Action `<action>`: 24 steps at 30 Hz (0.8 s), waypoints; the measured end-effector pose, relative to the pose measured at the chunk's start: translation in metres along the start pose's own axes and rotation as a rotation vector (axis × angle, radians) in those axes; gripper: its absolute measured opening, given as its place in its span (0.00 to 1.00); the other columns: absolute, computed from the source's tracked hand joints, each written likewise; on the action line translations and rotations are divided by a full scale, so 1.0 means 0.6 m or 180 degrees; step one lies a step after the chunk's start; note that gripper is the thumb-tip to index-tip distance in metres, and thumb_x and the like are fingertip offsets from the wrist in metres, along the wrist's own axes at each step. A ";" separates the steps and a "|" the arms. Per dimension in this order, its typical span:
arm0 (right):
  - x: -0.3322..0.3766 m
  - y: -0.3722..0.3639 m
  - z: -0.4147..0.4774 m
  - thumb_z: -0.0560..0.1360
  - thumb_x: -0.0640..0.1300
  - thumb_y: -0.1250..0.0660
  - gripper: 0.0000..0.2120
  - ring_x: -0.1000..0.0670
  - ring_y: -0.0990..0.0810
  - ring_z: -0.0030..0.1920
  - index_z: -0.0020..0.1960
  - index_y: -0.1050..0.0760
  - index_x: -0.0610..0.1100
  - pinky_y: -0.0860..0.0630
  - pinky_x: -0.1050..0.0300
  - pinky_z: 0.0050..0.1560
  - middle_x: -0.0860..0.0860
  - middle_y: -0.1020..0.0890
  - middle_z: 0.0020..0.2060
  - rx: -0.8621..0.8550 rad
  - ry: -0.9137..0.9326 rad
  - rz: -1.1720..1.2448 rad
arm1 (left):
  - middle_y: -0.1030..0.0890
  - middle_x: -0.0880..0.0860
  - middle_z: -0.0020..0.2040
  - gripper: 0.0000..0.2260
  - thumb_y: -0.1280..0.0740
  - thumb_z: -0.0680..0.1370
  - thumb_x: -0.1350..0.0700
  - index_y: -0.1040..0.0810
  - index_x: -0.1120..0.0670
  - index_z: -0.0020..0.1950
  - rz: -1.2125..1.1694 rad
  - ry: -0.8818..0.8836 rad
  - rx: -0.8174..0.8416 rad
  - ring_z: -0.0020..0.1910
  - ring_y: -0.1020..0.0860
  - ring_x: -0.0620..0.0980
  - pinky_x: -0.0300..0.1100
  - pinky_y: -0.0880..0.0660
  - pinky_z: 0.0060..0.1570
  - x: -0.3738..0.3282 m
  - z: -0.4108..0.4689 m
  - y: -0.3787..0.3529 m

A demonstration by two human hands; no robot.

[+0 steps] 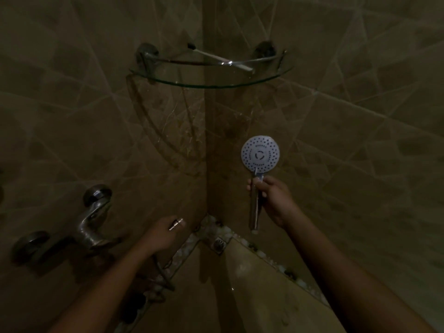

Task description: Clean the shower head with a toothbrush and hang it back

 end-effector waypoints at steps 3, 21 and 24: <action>0.052 0.011 -0.015 0.82 0.37 0.39 0.10 0.49 0.17 0.51 0.61 0.25 0.37 0.22 0.57 0.47 0.44 0.17 0.50 -0.0096 0.0211 0.0130 | 0.32 0.46 0.29 0.17 0.36 0.82 0.60 0.31 0.50 0.34 -0.0098 -0.0285 0.0047 0.26 0.31 0.36 0.39 0.36 0.34 -0.069 0.001 -0.022; 0.383 0.080 -0.237 0.82 0.39 0.38 0.08 0.45 0.18 0.61 0.58 0.24 0.47 0.24 0.47 0.56 0.46 0.15 0.54 -0.0049 0.1476 -0.0333 | 0.17 0.51 0.38 0.05 0.37 0.82 0.48 0.23 0.46 0.49 -0.0875 -0.1049 0.0181 0.38 0.17 0.47 0.48 0.19 0.43 -0.432 -0.155 -0.052; 0.409 0.084 -0.271 0.82 0.38 0.39 0.09 0.46 0.18 0.61 0.59 0.24 0.47 0.24 0.49 0.53 0.45 0.16 0.55 0.0077 0.1640 -0.0436 | 0.16 0.51 0.39 0.04 0.37 0.82 0.48 0.23 0.46 0.50 -0.0924 -0.1251 0.0075 0.42 0.16 0.49 0.50 0.19 0.47 -0.487 -0.199 -0.051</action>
Point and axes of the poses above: each hand's wrist, its own z-axis towards the middle knuckle, its own y-axis out of the back of the hand, x = y × z, the point moved 6 cm from there along z, towards the middle knuckle
